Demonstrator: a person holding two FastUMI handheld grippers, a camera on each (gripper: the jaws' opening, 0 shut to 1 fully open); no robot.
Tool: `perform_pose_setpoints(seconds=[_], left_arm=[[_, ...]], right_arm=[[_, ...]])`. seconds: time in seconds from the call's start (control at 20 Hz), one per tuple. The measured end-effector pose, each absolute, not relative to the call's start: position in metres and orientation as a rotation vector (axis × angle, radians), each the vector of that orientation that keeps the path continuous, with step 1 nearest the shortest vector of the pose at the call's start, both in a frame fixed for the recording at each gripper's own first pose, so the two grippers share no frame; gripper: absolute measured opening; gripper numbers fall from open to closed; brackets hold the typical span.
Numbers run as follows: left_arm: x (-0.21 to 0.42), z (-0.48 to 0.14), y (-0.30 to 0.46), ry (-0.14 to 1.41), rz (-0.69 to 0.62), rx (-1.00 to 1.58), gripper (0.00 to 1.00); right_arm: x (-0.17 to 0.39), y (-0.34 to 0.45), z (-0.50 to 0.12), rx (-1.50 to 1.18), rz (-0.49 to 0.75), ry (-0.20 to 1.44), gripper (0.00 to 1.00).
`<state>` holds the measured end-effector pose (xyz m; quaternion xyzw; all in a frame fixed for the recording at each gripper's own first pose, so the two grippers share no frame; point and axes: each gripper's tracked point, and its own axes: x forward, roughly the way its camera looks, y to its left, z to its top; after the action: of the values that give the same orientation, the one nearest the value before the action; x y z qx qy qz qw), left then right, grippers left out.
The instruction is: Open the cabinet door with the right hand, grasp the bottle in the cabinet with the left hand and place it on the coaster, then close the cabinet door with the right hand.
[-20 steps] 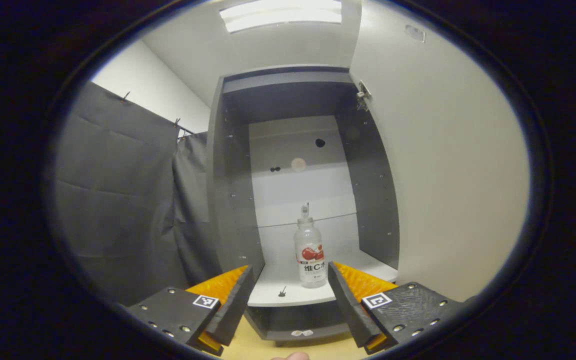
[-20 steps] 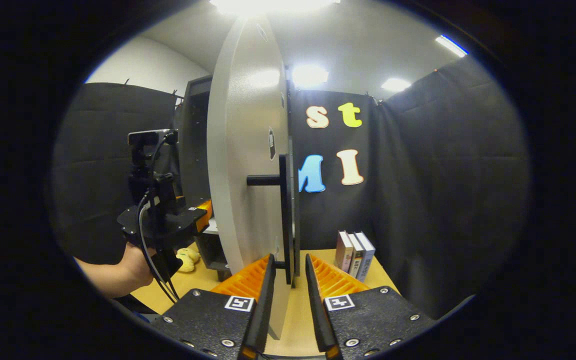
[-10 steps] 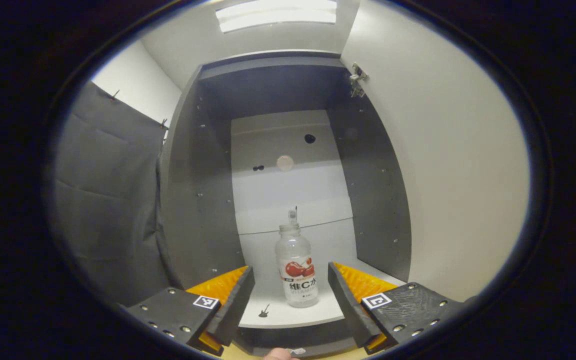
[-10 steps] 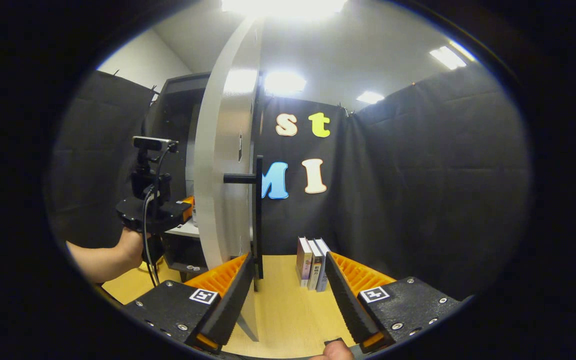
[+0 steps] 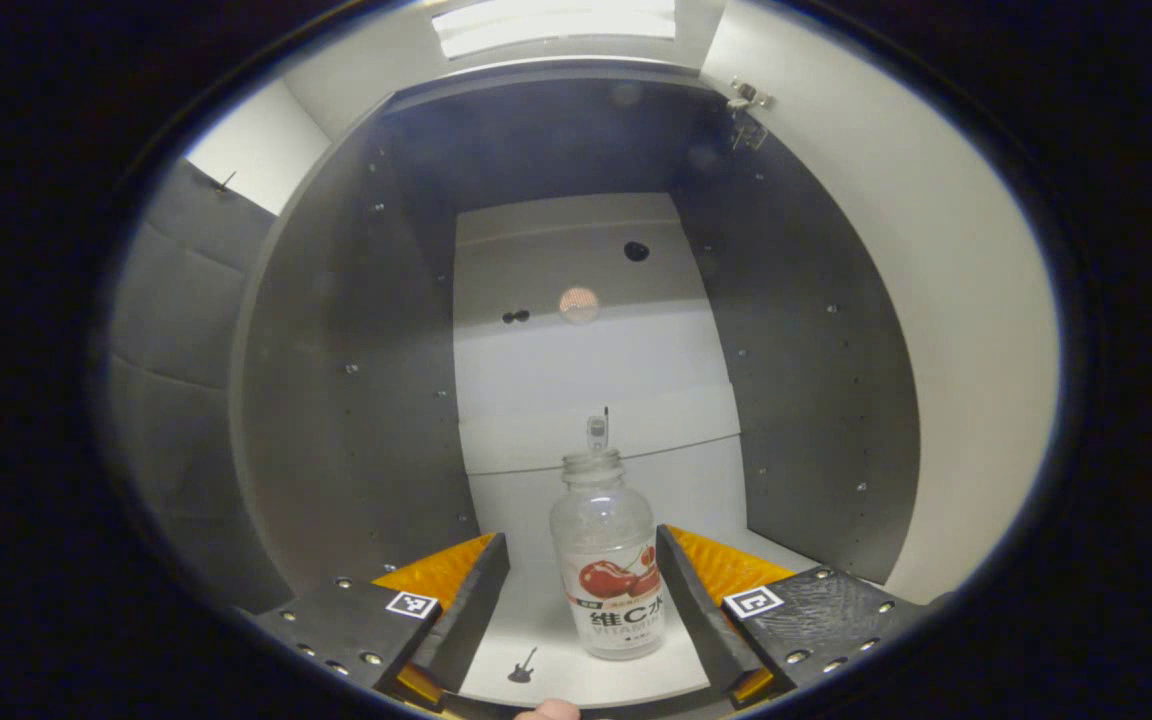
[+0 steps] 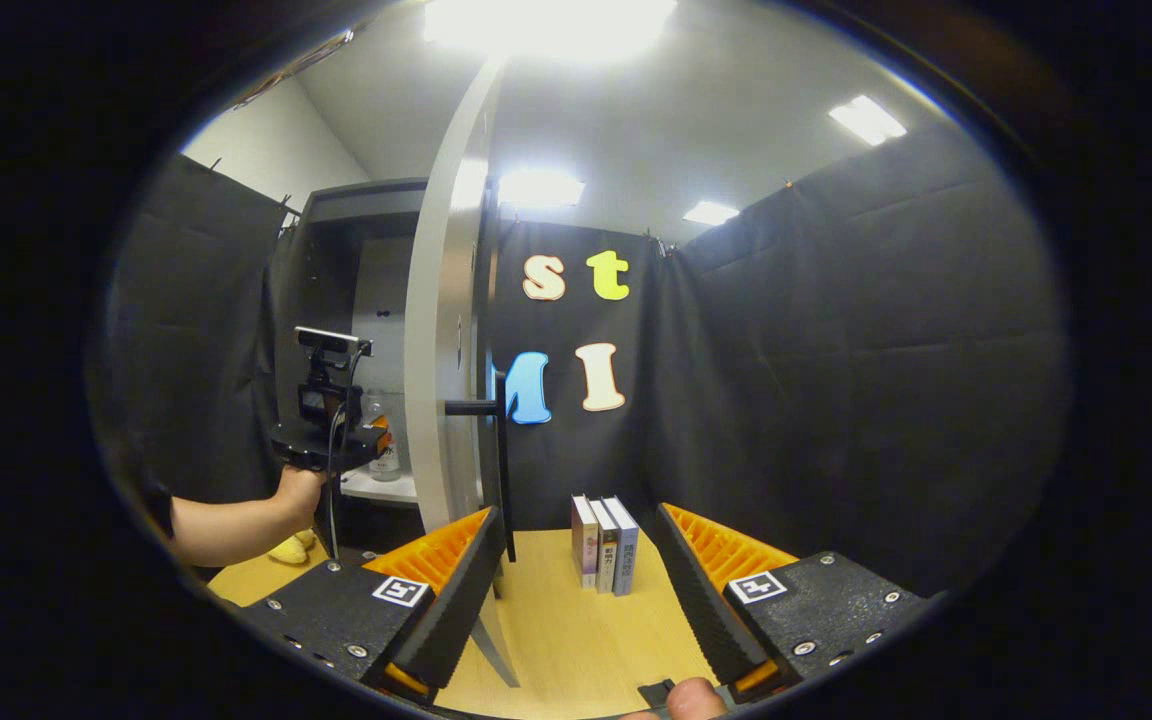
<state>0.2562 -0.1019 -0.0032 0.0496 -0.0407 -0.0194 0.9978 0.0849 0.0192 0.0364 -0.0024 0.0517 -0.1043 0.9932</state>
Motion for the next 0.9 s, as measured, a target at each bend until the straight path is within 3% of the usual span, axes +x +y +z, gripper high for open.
perform_pose_setpoints(seconds=[0.15,0.25,0.35,0.45,0.55,0.65,0.75,0.8,0.9], left_arm=[[0.272,-0.015,-0.107,-0.066,-0.056,0.118,0.92],[0.283,-0.031,-0.109,-0.029,-0.078,0.134,0.88],[0.291,-0.041,-0.116,-0.012,-0.109,0.128,0.92],[0.284,-0.042,-0.117,-0.003,-0.113,0.116,0.89],[0.286,-0.040,-0.120,0.003,-0.129,0.099,0.76],[0.284,-0.035,-0.115,-0.001,-0.124,0.087,0.80],[0.277,-0.022,-0.114,-0.023,-0.114,0.083,0.67],[0.276,-0.021,-0.114,-0.032,-0.116,0.082,0.76],[0.269,-0.014,-0.111,-0.049,-0.113,0.090,0.70]], right_arm=[[0.085,0.022,0.033,-0.034,-0.224,0.139,0.93],[0.086,0.023,0.029,-0.070,-0.234,0.171,0.93],[0.089,0.026,0.028,-0.110,-0.234,0.179,0.94],[0.089,0.031,0.025,-0.140,-0.235,0.182,0.93],[0.089,0.033,0.025,-0.147,-0.225,0.180,0.95],[0.087,0.034,0.026,-0.154,-0.215,0.176,0.96],[0.084,0.034,0.028,-0.156,-0.201,0.155,0.96],[0.083,0.035,0.031,-0.147,-0.188,0.141,0.95],[0.080,0.032,0.030,-0.116,-0.157,0.130,0.95]])
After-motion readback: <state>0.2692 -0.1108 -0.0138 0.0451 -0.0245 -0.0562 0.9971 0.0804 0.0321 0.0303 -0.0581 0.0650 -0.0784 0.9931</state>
